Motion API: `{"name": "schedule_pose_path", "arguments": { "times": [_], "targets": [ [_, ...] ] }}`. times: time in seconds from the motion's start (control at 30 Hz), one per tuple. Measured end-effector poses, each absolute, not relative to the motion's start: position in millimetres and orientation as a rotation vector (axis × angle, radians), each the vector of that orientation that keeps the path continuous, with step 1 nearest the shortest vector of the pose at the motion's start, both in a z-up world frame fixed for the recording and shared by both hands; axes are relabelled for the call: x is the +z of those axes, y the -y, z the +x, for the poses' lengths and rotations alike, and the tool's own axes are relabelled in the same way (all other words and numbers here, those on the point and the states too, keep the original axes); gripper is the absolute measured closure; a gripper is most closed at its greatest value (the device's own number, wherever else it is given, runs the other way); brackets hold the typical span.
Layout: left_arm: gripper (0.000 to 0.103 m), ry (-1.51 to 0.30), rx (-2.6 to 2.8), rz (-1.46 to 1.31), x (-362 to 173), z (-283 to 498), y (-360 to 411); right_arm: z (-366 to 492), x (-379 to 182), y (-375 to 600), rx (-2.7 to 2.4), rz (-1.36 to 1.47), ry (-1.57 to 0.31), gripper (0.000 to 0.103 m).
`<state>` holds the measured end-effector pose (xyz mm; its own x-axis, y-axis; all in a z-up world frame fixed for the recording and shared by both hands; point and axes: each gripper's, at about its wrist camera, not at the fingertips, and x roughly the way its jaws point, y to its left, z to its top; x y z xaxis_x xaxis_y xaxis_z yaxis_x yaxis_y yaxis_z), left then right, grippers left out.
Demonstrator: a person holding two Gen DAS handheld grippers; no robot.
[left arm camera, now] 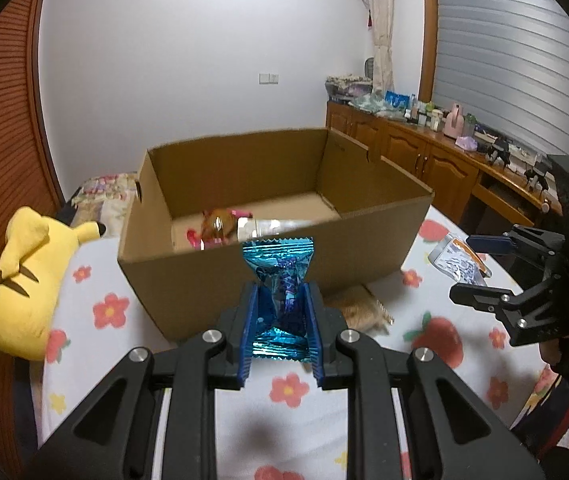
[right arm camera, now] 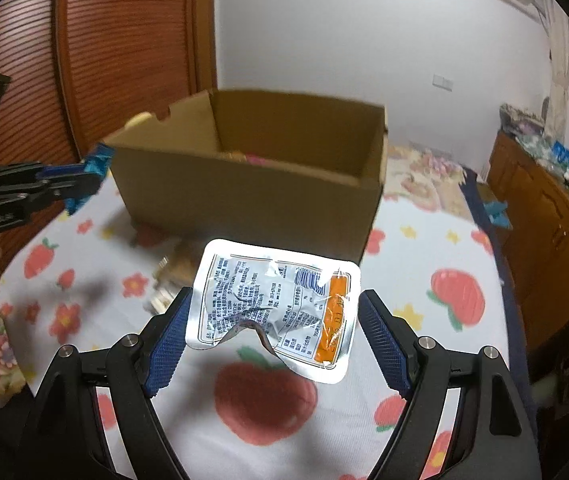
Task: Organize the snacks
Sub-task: 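Lift the candy and packet and carry both over the box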
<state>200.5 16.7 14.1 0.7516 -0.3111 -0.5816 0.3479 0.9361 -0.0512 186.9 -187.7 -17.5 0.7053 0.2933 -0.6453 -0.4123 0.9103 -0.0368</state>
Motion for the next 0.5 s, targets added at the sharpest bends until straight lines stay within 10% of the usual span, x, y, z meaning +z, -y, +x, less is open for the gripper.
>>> {"name": "schedule_pose_path", "arguments": {
  "times": [0.5],
  "targets": [
    [0.082, -0.585, -0.325, 0.08, 37.8, 258.3, -17.9, 225.8, 37.3, 156.5, 0.464, -0.21, -0.555, 0.02]
  ]
}}
